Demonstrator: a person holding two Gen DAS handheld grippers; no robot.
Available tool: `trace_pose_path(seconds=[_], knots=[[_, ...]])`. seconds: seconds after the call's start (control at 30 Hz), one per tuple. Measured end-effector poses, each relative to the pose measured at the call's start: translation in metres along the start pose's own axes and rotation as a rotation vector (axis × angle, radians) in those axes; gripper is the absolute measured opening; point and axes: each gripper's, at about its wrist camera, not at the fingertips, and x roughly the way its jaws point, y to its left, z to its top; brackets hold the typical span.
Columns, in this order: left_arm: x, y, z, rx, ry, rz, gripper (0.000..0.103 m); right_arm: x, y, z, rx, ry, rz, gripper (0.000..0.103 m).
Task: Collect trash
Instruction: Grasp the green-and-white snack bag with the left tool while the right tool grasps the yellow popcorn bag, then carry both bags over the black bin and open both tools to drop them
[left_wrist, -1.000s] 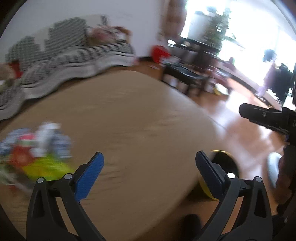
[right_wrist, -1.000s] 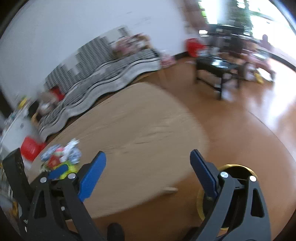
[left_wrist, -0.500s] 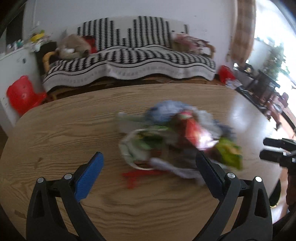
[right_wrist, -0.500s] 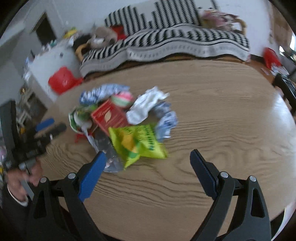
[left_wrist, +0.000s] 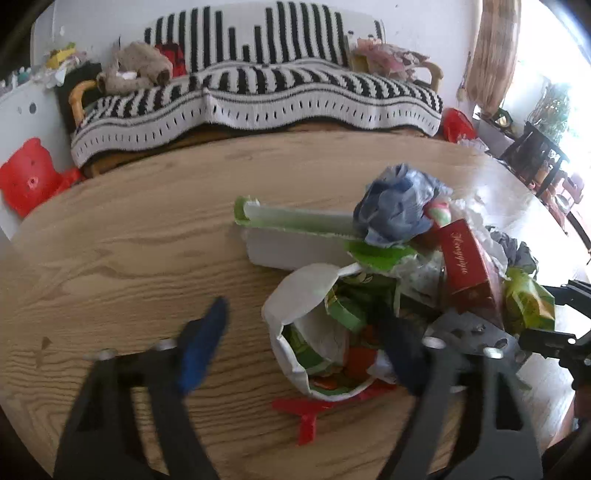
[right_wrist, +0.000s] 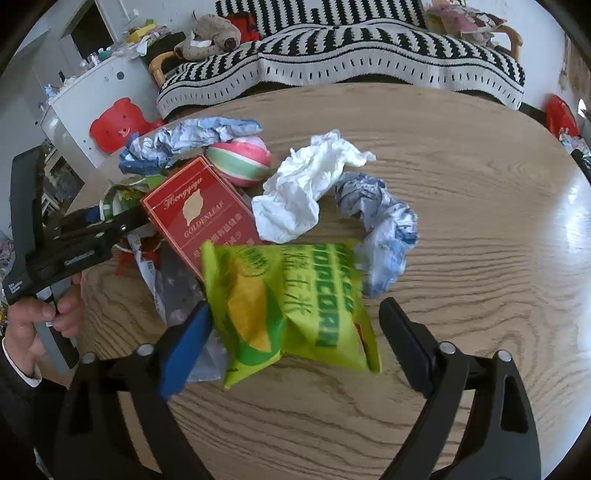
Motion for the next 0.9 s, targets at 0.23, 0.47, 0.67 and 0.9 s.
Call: trace_pose_path(seconds=[0.23,0.47,0.67,0.9], knots=[[-0.021,0.007,0.002,-0.057,-0.022,-0.018,0.046,-0.010,0.005,-0.002,-0.020,-0.021,0.002,0.061],[-0.058,0.014,0.000,-0.110,-0.071,-0.014,0.046,-0.038,0.008,-0.007,-0.016,-0.086,0.002,0.055],[-0.078,0.010,0.001,-0.138,-0.122,0.016,0.046,-0.067,0.000,-0.014,0.021,-0.139,0.008,0.055],[-0.091,-0.042,0.009,-0.106,-0.147,-0.064,0.046,-0.121,-0.027,-0.033,0.078,-0.213,-0.018,0.055]])
